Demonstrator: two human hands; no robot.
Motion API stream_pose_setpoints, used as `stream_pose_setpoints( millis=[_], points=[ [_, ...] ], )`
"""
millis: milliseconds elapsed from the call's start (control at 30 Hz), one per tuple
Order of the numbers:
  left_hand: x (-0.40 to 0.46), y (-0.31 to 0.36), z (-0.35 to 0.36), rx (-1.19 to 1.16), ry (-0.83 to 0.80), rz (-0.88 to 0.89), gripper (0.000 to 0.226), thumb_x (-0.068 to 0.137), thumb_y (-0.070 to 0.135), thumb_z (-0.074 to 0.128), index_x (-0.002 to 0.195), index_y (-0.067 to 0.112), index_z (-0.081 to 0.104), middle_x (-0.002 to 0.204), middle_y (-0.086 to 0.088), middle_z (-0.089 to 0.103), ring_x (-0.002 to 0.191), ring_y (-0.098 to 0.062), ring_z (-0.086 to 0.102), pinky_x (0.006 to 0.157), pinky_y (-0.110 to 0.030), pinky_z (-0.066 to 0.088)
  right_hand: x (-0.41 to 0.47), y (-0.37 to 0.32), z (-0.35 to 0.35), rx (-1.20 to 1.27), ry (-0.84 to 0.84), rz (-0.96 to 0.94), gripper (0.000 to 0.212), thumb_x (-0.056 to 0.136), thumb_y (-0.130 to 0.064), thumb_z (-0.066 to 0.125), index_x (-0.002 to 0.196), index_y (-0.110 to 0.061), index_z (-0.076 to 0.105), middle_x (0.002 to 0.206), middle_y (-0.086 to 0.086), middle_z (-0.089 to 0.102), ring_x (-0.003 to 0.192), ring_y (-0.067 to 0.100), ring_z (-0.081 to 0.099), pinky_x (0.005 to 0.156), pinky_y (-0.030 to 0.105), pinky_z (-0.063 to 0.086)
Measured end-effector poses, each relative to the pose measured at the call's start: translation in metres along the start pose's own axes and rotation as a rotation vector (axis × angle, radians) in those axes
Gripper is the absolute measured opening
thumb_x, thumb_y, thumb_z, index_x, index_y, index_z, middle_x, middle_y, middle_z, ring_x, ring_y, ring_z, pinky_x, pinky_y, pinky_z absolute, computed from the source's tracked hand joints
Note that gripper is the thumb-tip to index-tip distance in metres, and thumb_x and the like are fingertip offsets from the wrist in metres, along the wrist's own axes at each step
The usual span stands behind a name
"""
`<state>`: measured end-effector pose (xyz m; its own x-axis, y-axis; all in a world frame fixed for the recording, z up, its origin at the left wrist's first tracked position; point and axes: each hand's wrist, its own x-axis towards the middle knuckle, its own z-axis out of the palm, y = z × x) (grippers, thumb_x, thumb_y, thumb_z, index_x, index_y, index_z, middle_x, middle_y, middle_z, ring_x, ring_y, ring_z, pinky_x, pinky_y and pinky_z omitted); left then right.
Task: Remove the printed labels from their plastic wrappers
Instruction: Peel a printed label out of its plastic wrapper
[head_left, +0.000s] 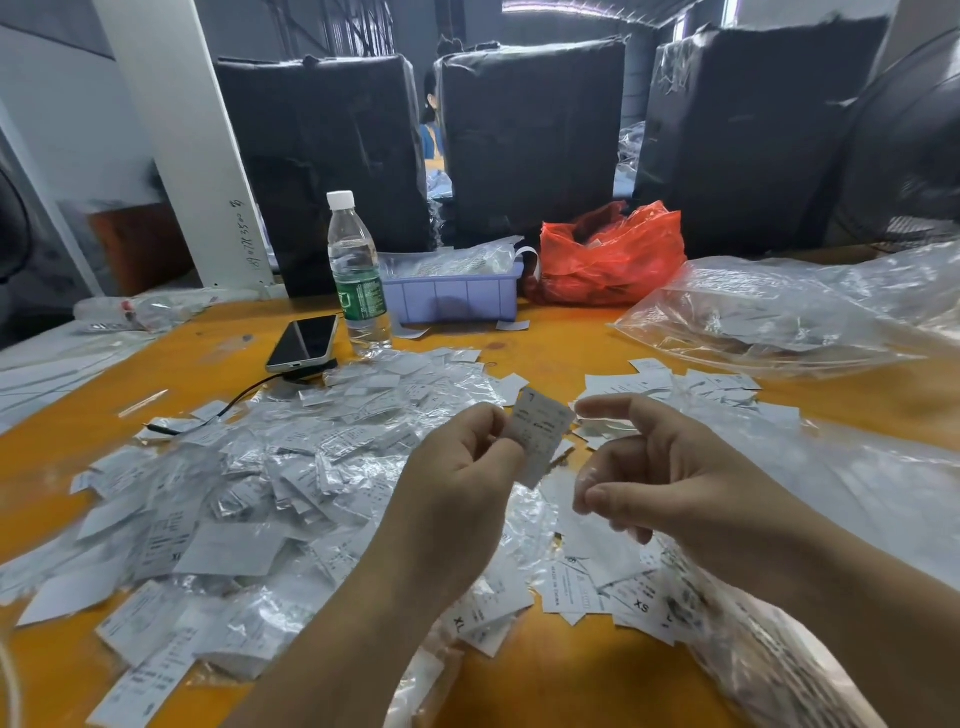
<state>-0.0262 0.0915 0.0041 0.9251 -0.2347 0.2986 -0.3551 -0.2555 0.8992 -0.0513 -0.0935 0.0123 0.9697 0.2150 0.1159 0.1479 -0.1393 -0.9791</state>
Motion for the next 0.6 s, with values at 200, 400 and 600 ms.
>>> stream_pose_setpoints(
  millis=[200,400,600],
  points=[
    [0.0013,0.0020,-0.0052,0.060,-0.030,0.008,0.038,0.080,0.045,0.047,0.073,0.009,0.057,0.062,0.003,0.052,0.057,-0.009,0.043,0.055,-0.031,0.038,-0.0021,-0.0021,-0.0022,0.031,-0.105,0.015,0.057,0.082,0.010,0.065,0.127,-0.021,0.049,0.073,0.011,0.066,0.057,0.013,0.050,0.050,0.022,0.038],
    [0.0046,0.0023,-0.0060,-0.074,-0.187,-0.085,0.029,0.076,0.041,0.061,0.061,0.016,0.059,0.072,-0.002,0.065,0.063,-0.010,0.059,0.063,-0.028,0.055,-0.0014,-0.0012,-0.0028,0.056,-0.167,0.013,0.043,0.074,-0.009,0.076,0.115,-0.012,0.064,0.068,0.014,0.063,0.055,0.018,0.046,0.048,0.022,0.037],
    [0.0029,0.0059,-0.0069,-0.185,-0.215,-0.131,0.026,0.071,0.031,0.072,0.068,0.008,0.061,0.066,-0.004,0.061,0.056,-0.013,0.056,0.054,-0.023,0.049,0.0006,0.0028,-0.0035,0.058,-0.190,0.003,0.031,0.077,-0.015,0.075,0.101,0.002,0.066,0.066,0.014,0.062,0.058,0.025,0.042,0.048,0.023,0.036]
  ],
)
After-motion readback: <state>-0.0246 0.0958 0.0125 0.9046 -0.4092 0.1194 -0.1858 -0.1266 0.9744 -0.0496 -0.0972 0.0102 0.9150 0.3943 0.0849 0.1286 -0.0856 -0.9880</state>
